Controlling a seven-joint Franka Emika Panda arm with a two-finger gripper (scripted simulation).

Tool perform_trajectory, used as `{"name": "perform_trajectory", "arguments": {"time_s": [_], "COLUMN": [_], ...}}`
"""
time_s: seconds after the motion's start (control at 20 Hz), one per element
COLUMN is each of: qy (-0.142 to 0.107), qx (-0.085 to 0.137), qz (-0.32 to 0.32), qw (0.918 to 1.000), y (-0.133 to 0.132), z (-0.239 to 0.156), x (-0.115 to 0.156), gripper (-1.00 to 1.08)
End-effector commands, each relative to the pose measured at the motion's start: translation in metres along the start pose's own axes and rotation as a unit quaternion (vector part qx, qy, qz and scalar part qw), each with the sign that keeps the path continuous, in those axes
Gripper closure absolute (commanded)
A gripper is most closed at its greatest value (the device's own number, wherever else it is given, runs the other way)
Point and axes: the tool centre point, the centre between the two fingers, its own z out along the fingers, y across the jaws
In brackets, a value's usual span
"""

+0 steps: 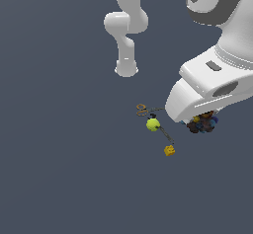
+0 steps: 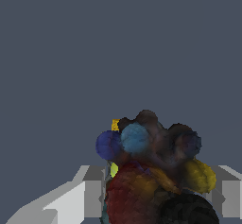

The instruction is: Pick up a designated object from a clutter of objects.

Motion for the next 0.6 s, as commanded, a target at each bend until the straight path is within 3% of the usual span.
{"name": "perform_trajectory", "arguments": {"time_s": [0.0,0.55], "qy": [0.0,0.0], "qx": [0.0,0.0], "qz": [0.0,0.0], "qw": [1.0,1.0], "y": [-0.002,-0.005], "z": [-0.01,-0.024], "x": [0.004,0.01], "gripper": [1.08,1.08]}}
